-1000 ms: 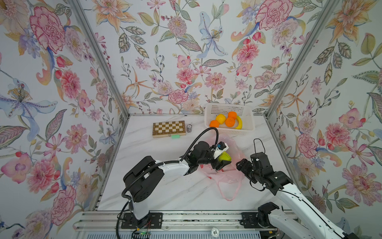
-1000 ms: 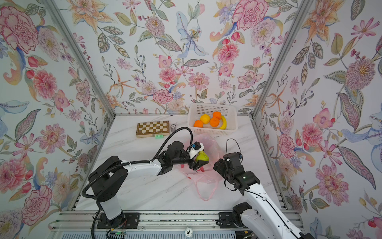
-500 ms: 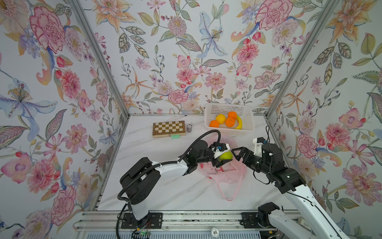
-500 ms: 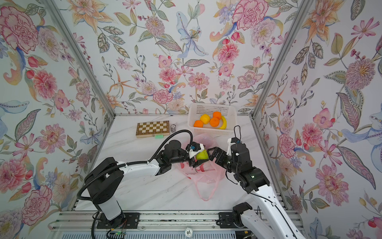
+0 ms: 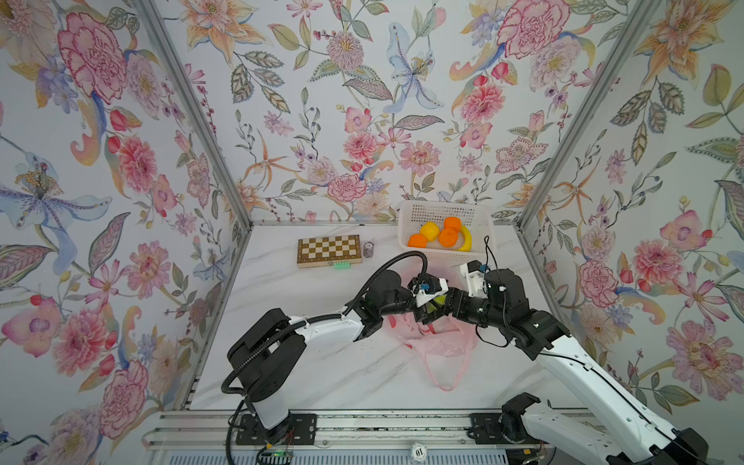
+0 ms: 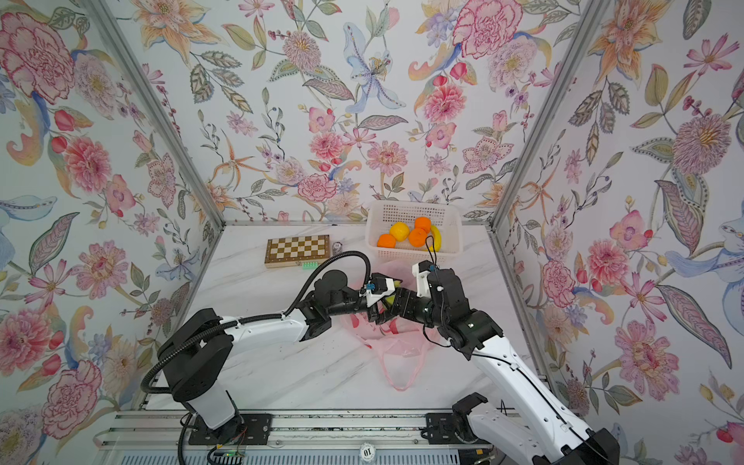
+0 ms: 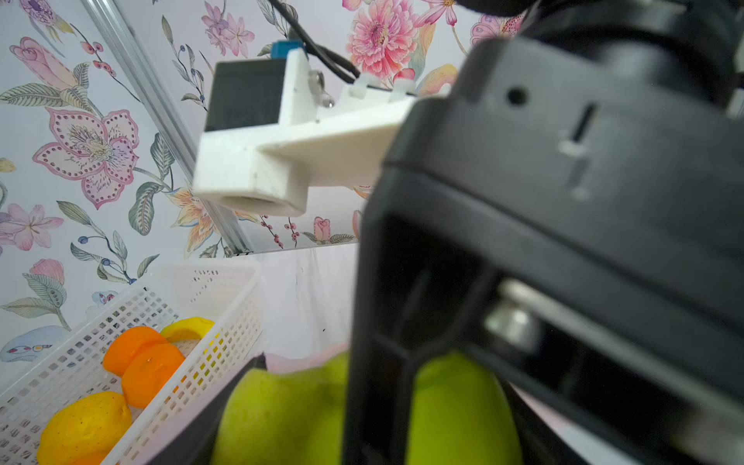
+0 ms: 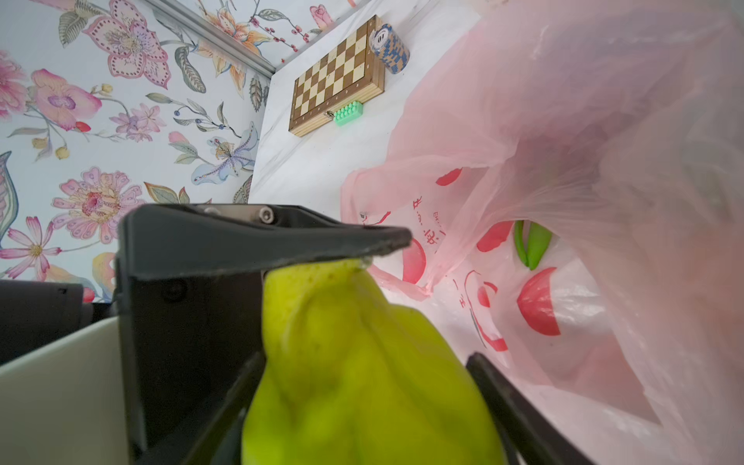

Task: Untie the knot of the plastic bag and take out the fruit
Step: Place the fruit in the basket.

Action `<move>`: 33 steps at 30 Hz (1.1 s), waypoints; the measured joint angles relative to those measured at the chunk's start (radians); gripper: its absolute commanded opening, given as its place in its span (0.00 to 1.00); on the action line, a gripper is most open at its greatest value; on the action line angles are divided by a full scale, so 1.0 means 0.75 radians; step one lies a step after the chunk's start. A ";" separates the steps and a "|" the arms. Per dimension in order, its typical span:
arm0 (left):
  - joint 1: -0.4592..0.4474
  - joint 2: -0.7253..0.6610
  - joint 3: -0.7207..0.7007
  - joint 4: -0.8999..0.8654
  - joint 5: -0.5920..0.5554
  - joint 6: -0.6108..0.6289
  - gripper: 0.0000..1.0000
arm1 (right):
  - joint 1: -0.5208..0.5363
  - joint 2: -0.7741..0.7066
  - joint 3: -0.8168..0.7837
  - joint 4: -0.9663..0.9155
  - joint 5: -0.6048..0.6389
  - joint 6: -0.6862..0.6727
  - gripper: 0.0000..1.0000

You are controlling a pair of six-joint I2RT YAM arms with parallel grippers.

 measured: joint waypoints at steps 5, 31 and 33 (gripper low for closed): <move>0.000 -0.031 0.004 -0.035 -0.011 0.044 0.90 | 0.007 0.004 0.024 -0.002 0.009 0.008 0.47; 0.235 0.035 0.402 -0.274 -0.163 -0.253 0.99 | -0.514 0.798 0.677 0.085 0.209 -0.083 0.41; 0.255 0.073 0.455 -0.315 -0.150 -0.284 0.99 | -0.545 0.896 0.740 0.084 0.207 -0.083 0.41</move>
